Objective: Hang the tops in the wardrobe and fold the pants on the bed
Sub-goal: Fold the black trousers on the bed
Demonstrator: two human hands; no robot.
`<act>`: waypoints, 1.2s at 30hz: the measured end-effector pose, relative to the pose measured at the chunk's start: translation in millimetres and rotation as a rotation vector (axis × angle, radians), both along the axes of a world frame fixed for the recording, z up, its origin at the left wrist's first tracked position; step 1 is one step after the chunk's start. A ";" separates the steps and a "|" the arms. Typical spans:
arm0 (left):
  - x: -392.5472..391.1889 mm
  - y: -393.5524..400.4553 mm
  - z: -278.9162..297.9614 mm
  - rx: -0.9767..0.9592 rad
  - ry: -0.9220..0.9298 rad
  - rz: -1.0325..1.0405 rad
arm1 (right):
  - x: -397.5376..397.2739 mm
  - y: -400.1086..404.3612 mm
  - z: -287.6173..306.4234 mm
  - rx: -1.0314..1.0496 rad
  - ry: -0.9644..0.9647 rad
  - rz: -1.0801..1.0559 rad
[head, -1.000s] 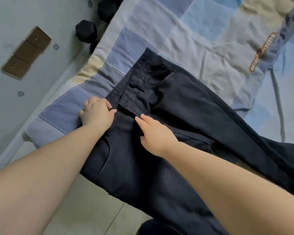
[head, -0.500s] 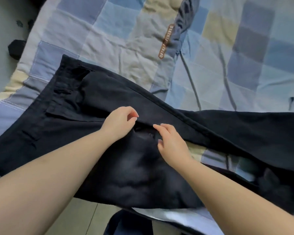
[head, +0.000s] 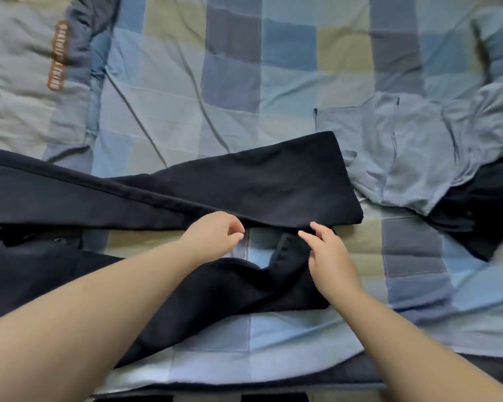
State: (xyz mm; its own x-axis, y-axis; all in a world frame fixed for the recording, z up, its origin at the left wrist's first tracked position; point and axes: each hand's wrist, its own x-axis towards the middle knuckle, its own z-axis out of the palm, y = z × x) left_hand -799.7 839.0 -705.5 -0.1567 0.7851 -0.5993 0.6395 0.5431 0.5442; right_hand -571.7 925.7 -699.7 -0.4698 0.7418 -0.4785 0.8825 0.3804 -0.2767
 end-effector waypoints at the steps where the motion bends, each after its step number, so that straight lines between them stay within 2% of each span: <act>1: 16.5 10.1 -5.6 0.014 0.027 -0.058 | 16.8 9.8 -4.9 0.004 -0.031 -0.003; 5: 79.9 41.5 -35.5 0.080 0.190 -0.308 | 70.1 43.9 -25.1 -0.079 -0.160 -0.064; 7: 101.4 49.2 -50.0 0.080 0.219 -0.351 | 79.6 57.9 -34.6 -0.105 -0.193 -0.062; 12: 124.0 59.4 -76.9 0.057 0.256 -0.268 | 79.7 87.8 -58.4 -0.051 0.021 -0.084; 13: 123.4 60.2 -78.6 0.067 0.283 -0.267 | 79.2 92.9 -62.4 -0.020 -0.014 -0.048; 16: 114.5 63.3 -80.2 0.153 0.360 -0.278 | 80.4 107.4 -74.6 0.166 -0.234 0.239; 17: 109.2 64.3 -78.2 0.204 0.373 -0.283 | 79.9 111.5 -74.7 0.214 -0.243 0.283; 22: 85.9 78.4 -42.6 0.340 0.400 -0.220 | 65.1 118.8 -46.0 0.367 0.078 0.260; 26: 66.3 99.0 5.5 0.429 0.419 -0.074 | 38.7 123.0 15.3 0.255 0.457 0.010; 30: 44.6 124.8 57.6 0.584 0.461 0.011 | 18.2 137.7 74.7 0.228 0.725 -0.210; 33: 32.4 147.2 77.0 0.672 0.475 0.004 | 3.4 160.0 103.7 0.250 0.797 -0.314; 36: 23.2 173.7 72.9 0.628 0.483 -0.084 | -8.4 194.5 107.8 0.292 0.673 -0.347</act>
